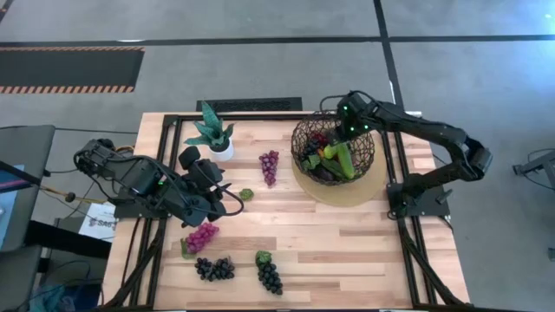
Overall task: Build produce basket
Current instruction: Put the green cucumber into the black wire basket, then put the purple grapes into the black wire basket
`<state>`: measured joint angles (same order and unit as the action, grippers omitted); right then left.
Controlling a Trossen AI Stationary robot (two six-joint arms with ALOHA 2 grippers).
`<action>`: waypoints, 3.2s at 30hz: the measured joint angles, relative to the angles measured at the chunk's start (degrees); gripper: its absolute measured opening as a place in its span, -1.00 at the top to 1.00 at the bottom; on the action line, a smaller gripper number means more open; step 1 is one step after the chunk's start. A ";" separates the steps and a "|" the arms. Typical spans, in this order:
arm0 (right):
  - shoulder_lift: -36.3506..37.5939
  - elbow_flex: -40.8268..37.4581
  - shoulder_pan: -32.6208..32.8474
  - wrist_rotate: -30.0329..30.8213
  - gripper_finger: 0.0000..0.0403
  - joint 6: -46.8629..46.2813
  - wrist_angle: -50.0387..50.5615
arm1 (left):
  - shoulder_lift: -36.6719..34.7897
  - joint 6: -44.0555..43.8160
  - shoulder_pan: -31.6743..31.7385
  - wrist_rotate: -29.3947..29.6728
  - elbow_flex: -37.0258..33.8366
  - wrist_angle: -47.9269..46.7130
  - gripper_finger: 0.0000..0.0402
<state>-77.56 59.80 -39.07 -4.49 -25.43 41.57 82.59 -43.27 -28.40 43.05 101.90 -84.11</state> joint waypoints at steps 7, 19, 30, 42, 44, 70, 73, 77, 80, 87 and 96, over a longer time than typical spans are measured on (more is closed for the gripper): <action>0.04 -3.10 -2.76 -1.58 0.81 0.17 -3.98 | 0.00 -0.47 0.00 -0.27 -0.02 0.00 0.15; 0.04 -3.14 -5.27 4.65 0.79 1.53 1.90 | 0.00 -0.47 0.00 -0.27 0.00 -0.01 0.15; 0.03 -3.12 -2.28 4.61 0.26 1.79 2.33 | 0.00 -0.30 0.00 -0.27 -0.02 -0.01 0.15; 0.00 -0.35 0.39 4.57 -0.19 2.02 7.20 | 0.00 -0.39 0.00 -0.40 0.01 -0.03 0.15; 0.00 2.69 0.37 4.56 -0.19 3.11 10.63 | 0.00 -0.21 0.00 -0.42 0.00 -0.01 0.15; 0.08 64.32 39.36 4.48 -0.04 1.48 25.30 | -0.02 22.75 12.81 -4.31 -7.59 6.64 0.15; 0.07 65.12 46.29 4.59 -0.04 1.77 20.95 | 0.14 31.47 15.54 -10.22 -11.51 15.36 0.15; -0.39 65.13 53.55 8.94 -0.04 1.80 18.14 | 0.07 26.26 20.94 -17.09 -17.14 30.93 0.15; -1.23 65.14 57.41 14.16 -0.04 1.76 17.84 | 0.07 16.56 25.05 -19.10 -21.16 36.41 0.15; -2.30 65.12 61.39 23.00 -0.04 2.77 17.85 | 0.07 8.82 30.34 -23.66 -29.83 35.05 0.15; -1.24 65.08 61.77 31.17 -0.04 9.11 17.86 | 0.07 11.32 31.15 -28.20 -34.66 40.95 0.15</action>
<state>-78.80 124.88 22.70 26.68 -16.32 59.44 82.65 -31.96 2.74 14.85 67.24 -43.17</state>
